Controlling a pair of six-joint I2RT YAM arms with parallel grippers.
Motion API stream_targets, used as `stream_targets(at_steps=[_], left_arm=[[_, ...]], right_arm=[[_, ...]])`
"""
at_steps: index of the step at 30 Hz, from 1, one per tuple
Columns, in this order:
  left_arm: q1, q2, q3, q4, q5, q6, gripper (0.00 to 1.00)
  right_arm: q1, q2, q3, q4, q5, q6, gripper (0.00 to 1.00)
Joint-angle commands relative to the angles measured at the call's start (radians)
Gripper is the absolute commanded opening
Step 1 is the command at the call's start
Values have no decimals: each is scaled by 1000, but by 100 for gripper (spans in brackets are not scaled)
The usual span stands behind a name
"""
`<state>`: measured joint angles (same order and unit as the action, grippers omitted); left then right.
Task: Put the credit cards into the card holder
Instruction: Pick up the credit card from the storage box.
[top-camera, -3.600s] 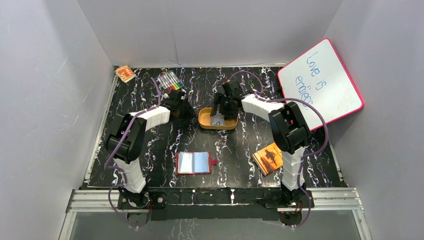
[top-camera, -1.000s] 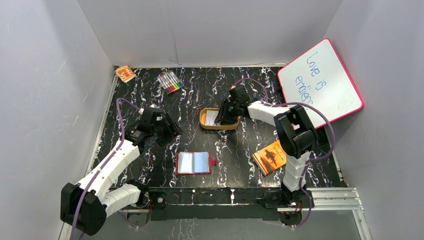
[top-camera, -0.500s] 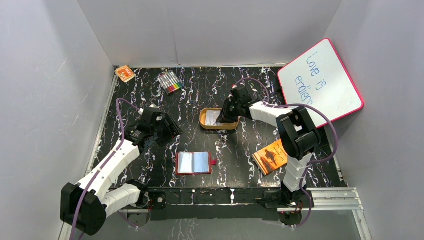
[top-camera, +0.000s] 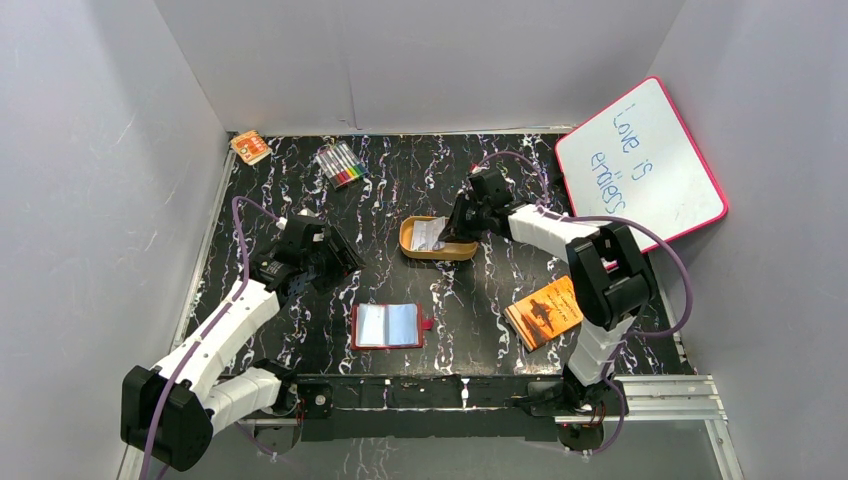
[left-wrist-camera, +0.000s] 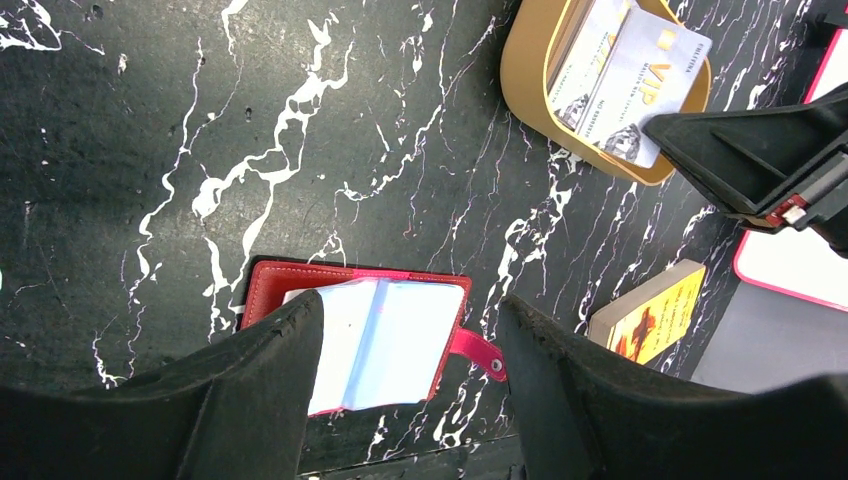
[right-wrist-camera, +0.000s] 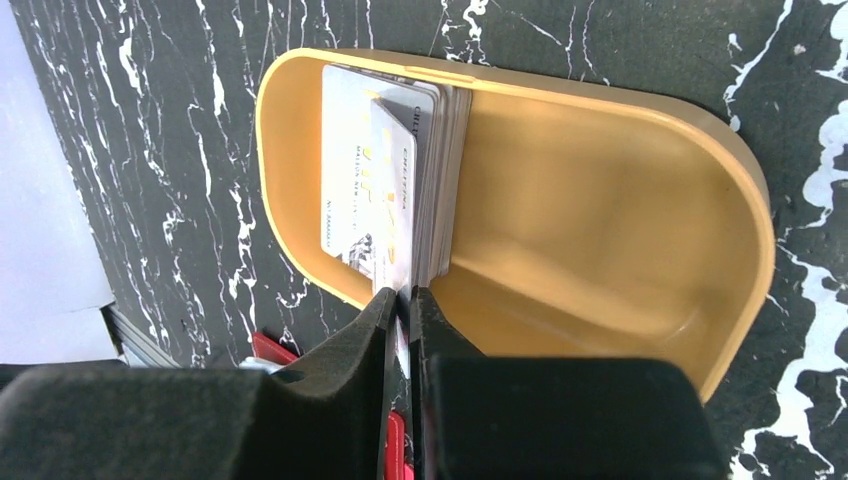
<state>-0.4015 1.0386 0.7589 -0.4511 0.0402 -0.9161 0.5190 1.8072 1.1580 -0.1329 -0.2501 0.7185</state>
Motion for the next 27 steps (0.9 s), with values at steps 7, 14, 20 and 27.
stream_targets(at_steps=[7, 14, 20, 27], left_arm=[[-2, -45, 38, -72, -66, 27, 62], [-2, -98, 69, -139, -119, 57, 62], [-3, -148, 53, -172, -131, 57, 62], [-2, -198, 19, -181, -108, 46, 63]], right_arm=[[-12, -145, 33, -97, -24, 79, 0], [-55, -225, 99, -298, -103, 290, 0], [-72, -325, 58, -312, -229, 418, 0], [-71, -419, 22, -255, -332, 491, 0]])
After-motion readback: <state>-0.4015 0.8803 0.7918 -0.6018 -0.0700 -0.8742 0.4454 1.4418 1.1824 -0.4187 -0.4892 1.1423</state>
